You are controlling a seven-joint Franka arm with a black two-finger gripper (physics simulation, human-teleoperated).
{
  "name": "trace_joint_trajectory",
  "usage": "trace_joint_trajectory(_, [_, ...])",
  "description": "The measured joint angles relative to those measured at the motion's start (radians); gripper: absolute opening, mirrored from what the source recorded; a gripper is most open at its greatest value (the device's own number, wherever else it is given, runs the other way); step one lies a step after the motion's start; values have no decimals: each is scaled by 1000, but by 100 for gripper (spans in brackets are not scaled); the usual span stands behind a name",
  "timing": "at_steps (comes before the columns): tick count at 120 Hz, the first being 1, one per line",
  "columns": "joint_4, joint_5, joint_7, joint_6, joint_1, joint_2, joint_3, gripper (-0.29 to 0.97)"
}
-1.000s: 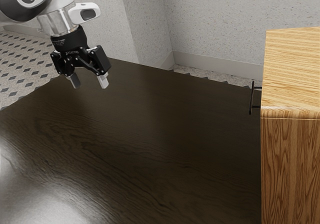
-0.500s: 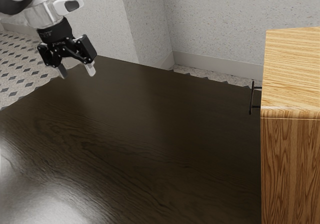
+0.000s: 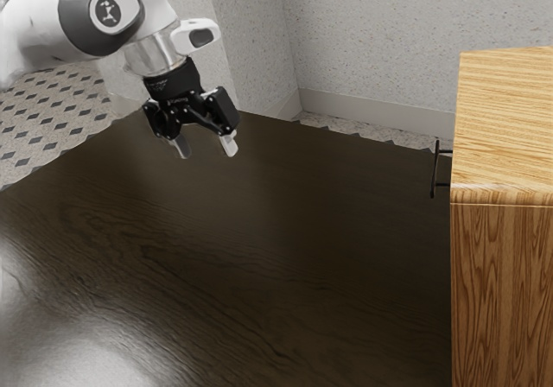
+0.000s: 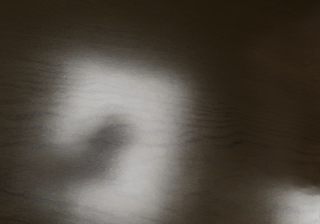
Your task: Pull the drawer handle with one arm to open the drawer
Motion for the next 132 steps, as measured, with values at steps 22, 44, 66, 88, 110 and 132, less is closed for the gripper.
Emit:
trace_joint_trajectory(22, [-5,-36,-41,107,-67,14,3,68])
trace_joint_trajectory(44, [-45,-61,-72,182,-110,-5,-3,68])
trace_joint_trajectory(66, [-64,-81,-95,235,-135,-13,-24,68])
trace_joint_trajectory(88, [-84,-105,-112,276,-157,-9,-30,68])
trace_joint_trajectory(110, [-93,-116,-125,318,-187,-5,-30,68])
trace_joint_trajectory(132, [-106,-143,-135,366,-227,-3,-30,68])
